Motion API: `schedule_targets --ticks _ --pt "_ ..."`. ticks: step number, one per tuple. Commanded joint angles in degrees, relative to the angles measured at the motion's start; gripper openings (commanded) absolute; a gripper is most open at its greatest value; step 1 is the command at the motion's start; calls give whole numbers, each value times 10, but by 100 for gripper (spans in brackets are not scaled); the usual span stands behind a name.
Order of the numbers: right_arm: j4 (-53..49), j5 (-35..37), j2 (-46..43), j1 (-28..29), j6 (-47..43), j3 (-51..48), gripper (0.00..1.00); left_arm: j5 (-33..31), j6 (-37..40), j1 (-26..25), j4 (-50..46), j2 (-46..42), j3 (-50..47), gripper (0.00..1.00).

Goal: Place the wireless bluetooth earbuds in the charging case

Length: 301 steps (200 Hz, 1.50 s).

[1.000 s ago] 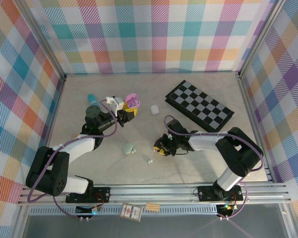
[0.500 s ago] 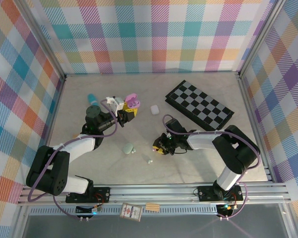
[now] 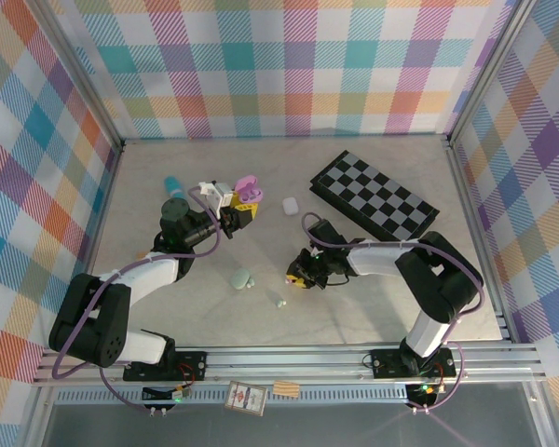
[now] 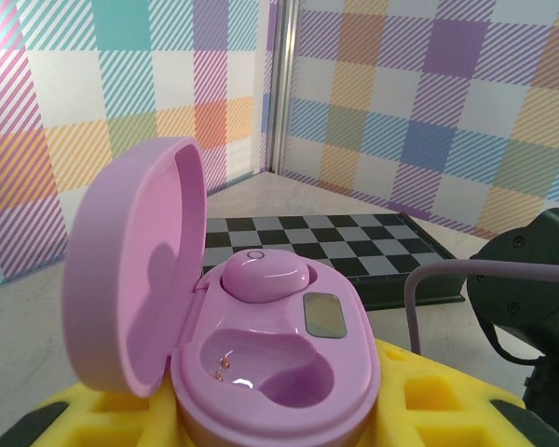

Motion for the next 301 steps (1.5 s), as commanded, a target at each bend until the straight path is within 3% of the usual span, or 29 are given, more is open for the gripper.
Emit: schedule_targets --ticks 1,53,175,218,270,301 --pt "-58 27 3 1 -42 22 21 11 -3 10 39 -1 -2 29" --pt "-126 55 3 3 -103 62 25 13 -6 10 45 5 -1 29" --pt "-113 52 44 4 -110 70 30 15 -10 9 49 11 0 29" --pt "-113 48 56 5 -108 71 26 16 -14 10 53 12 1 29" --pt "-129 71 17 5 -127 71 23 19 -12 9 57 13 -3 29" --pt "-170 119 -32 5 -171 78 22 22 3 3 52 14 -2 29"
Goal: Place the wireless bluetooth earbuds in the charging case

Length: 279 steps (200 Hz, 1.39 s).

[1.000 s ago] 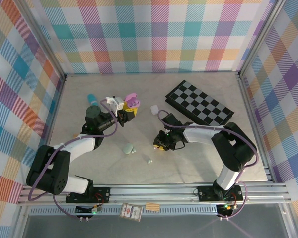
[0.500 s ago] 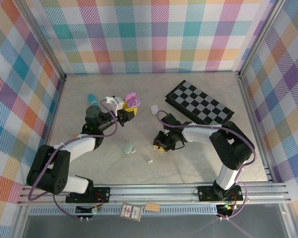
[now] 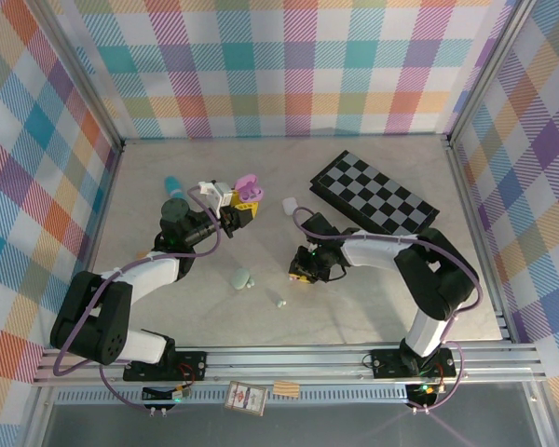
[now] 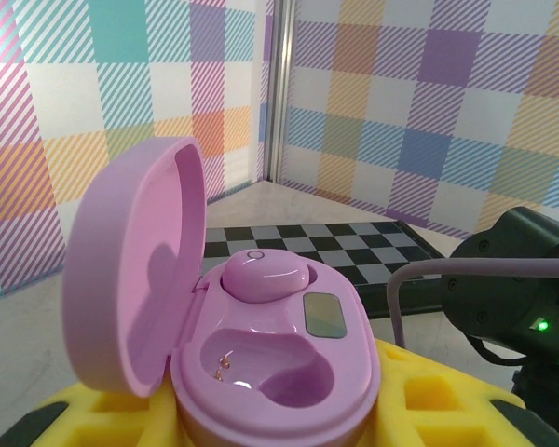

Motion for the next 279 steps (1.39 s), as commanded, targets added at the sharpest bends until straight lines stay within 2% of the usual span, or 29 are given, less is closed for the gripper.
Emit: schedule_targets --ticks 1,78,121,178,219,279 --pt "-40 50 -42 3 -47 8 22 18 9 2 28 5 -3 29" --pt "-86 159 -195 7 -243 43 21 29 112 -46 -69 4 12 29" --pt "-66 146 -255 11 -323 81 22 51 159 -76 -120 9 25 29" --pt "-58 122 -235 18 -370 145 22 44 213 -107 -189 20 51 29" --pt "-45 93 -208 28 -372 168 22 40 214 -117 -187 32 60 29" --pt "-35 87 -174 37 -368 176 23 41 211 -126 -177 40 67 29"
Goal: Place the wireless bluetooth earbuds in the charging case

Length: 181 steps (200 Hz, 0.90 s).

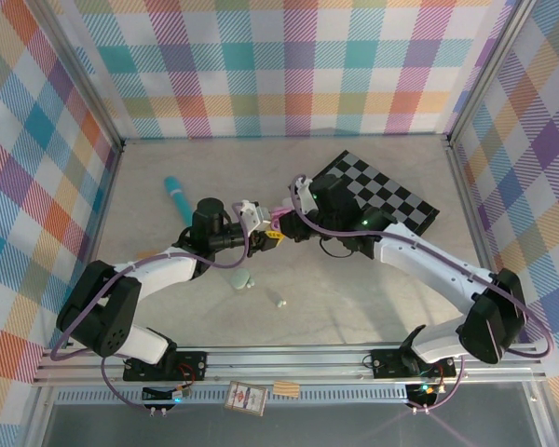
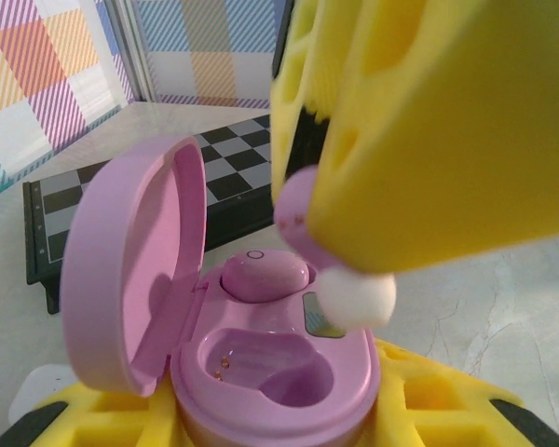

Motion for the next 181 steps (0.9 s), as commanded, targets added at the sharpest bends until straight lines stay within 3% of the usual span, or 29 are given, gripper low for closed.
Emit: schedule_targets --ticks 1,100,129,181 --pt "20 -12 13 4 -6 24 23 11 11 -7 9 4 20 29" --pt "-18 20 38 14 -19 43 22 6 12 -8 6 -1 17 29" --pt "-18 10 31 14 -11 45 30 6 12 -8 6 1 20 29" --pt "-14 15 7 15 1 27 35 8 10 -8 9 2 19 29"
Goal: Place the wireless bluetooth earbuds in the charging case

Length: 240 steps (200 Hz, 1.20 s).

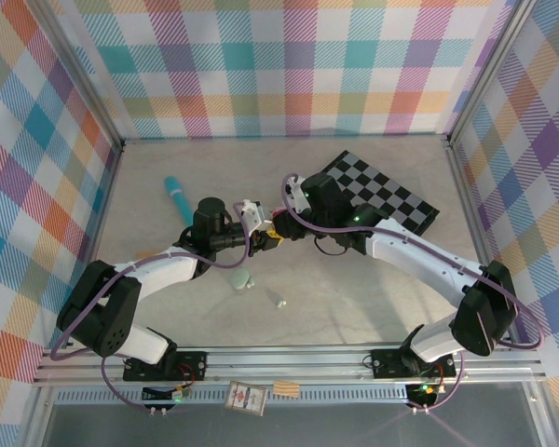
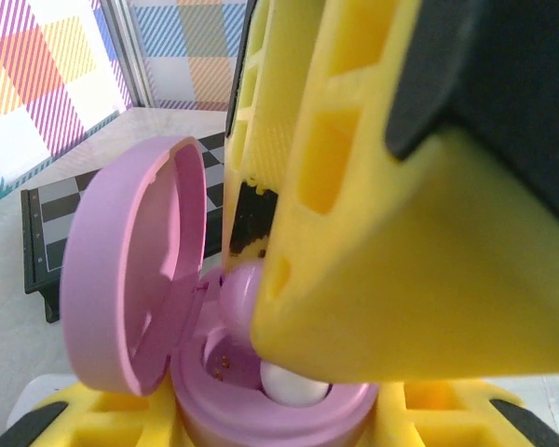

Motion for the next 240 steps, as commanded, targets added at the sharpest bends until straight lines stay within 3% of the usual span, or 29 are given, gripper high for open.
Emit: schedule_targets --ticks 1,83,112,154,200,240 --pt "1 -1 -23 4 7 -1 35 10 10 -5 9 2 14 29" --pt "75 -31 -105 -8 30 -72 43 4 14 -5 18 -8 4 29" --pt "91 -39 -129 -42 76 -78 53 9 17 -5 39 -11 -5 28" --pt "-43 36 -40 -75 114 38 60 18 20 -5 37 -14 -3 29" --pt "-136 -12 47 -82 115 118 65 3 22 -5 20 -22 2 29" --pt "-151 -23 17 -83 101 93 66 -2 8 -1 20 -25 4 29"
